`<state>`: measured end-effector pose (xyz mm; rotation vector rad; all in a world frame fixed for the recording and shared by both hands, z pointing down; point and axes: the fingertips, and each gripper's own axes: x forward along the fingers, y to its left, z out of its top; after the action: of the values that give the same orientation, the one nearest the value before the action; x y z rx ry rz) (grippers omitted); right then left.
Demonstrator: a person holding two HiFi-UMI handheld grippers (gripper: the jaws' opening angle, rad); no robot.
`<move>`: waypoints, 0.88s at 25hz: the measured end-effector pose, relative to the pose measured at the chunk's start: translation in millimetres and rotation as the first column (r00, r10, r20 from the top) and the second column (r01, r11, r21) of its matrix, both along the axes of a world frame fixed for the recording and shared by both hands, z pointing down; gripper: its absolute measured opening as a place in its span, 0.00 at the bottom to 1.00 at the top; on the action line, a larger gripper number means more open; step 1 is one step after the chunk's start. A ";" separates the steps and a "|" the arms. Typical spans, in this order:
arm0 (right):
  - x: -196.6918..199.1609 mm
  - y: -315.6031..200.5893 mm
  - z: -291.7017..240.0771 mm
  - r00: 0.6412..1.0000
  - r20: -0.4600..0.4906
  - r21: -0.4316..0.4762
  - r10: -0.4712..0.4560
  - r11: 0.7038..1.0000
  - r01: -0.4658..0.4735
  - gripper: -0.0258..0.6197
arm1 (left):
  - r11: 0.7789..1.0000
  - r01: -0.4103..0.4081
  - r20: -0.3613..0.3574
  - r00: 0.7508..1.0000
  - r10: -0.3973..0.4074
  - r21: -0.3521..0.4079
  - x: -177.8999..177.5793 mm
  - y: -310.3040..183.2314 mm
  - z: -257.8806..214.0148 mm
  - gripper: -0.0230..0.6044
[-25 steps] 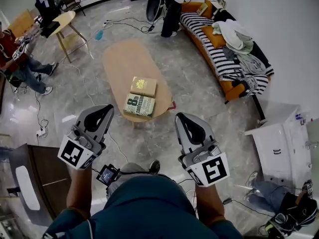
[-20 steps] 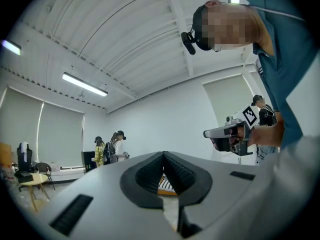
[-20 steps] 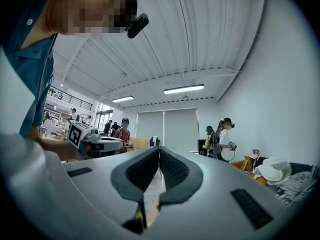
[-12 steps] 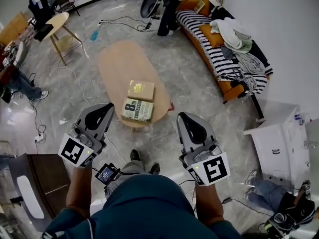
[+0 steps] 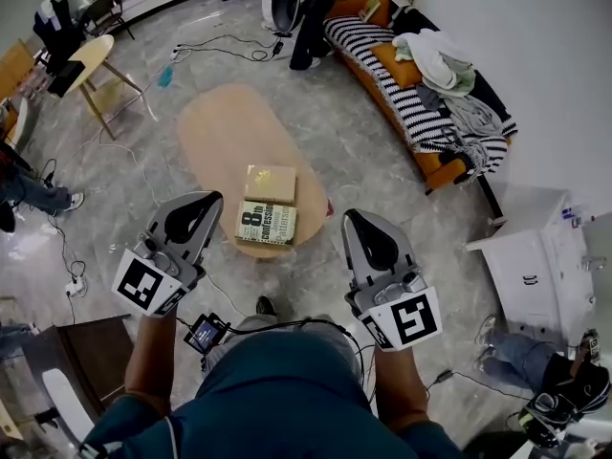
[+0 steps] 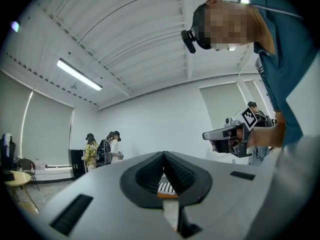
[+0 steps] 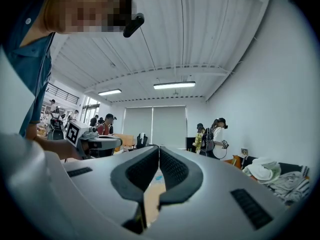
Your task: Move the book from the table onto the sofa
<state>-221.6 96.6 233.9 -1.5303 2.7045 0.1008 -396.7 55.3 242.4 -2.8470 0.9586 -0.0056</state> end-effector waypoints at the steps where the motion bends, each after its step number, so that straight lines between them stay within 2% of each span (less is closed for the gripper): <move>1: -2.3 -3.2 1.3 1.000 0.000 -0.001 0.007 1.000 -0.007 0.06 | 1.000 -0.004 0.001 1.000 0.004 -0.005 -2.0 -4.0 2.4 0.04; 6: -13.0 -16.6 4.9 1.000 -0.002 -0.013 0.009 1.000 -0.009 0.06 | 1.000 -0.012 0.000 1.000 0.012 -0.022 -7.5 -20.8 9.5 0.04; 11: 1.3 -39.5 13.2 1.000 0.001 -0.025 0.008 1.000 -0.008 0.06 | 1.000 -0.006 0.002 1.000 0.006 -0.024 5.8 -43.6 15.5 0.04; 14: 11.1 -57.6 20.0 1.000 0.005 -0.038 -0.017 0.999 0.017 0.06 | 0.999 0.019 0.010 1.000 -0.018 -0.043 16.3 -58.4 19.9 0.04; 22: 37.2 -116.6 32.1 0.995 0.021 -0.046 -0.100 0.994 0.101 0.06 | 0.995 0.088 0.038 0.996 -0.087 -0.036 46.3 -108.9 27.9 0.04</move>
<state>-184.4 -20.0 266.0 -1.3953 2.7831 0.0202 -350.4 -53.7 270.3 -2.8255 1.0859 -0.0852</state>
